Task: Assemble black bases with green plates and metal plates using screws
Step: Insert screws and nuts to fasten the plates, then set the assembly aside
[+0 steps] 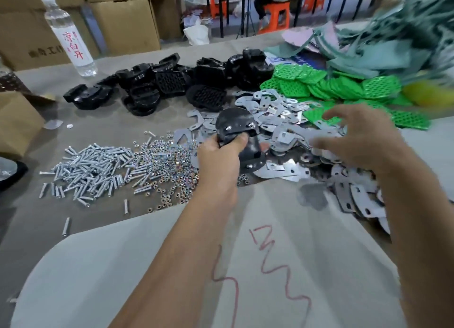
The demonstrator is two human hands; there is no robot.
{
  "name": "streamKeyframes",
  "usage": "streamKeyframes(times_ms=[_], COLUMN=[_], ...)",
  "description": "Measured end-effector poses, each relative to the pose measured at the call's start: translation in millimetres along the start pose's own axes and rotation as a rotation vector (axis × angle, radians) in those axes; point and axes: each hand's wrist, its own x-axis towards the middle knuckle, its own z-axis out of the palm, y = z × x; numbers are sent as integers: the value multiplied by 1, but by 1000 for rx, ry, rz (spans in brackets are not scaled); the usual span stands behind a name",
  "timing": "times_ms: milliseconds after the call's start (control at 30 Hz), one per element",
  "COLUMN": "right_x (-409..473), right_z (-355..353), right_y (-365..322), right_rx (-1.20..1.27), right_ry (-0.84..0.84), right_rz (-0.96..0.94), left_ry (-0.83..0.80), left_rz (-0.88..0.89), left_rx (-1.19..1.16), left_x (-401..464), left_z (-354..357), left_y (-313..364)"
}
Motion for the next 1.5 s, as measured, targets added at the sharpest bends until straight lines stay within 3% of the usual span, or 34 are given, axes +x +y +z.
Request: streamKeyframes(times_ms=[100,167,333,433,600,733,800,833,933,1000,1100,1267,1400,1500], right_x=[-7,-12,-2,4,10,17,18,18,18,17,15,5,-5,-10], right_z=[-22,-26,-11,-2,8,5,7,9,13,21,43,75,103,102], right_y=[28,42,52,47,31,14,3,-4,-32,-49,-74,-113,-124,-130], right_rx=[-154,-172,-79,120,298,323,521,739,1606,1838,1806,1526,1394,1374], right_ry=[-296,-309,-28,97,371,432,356,265,-47,-194,-319,-349,-348,-464], right_rz=[66,106,31,-50,-340,-535,-497,-441,-48,135,50,-104,-110,-191], left_ry=[-52,-85,-96,-62,15,63,80,86,93,117,173,271,220,224], left_rz=[-20,-20,-54,-70,-48,-33,-23,-15,8,15,13,-23,-25,7], left_rx=[-15,-23,-42,-53,-42,-77,-87,-85,-76,-62,-66,-48,-25,-13], left_x=[0,1,0,3,13,16,17,18,18,18,17,15,16,18], left_z=[27,41,60,59,45,32,24,20,8,-5,-28,-70,-89,-93], left_y=[-1,-2,-13,-18,-17,-11,-8,-6,-1,3,11,26,30,29])
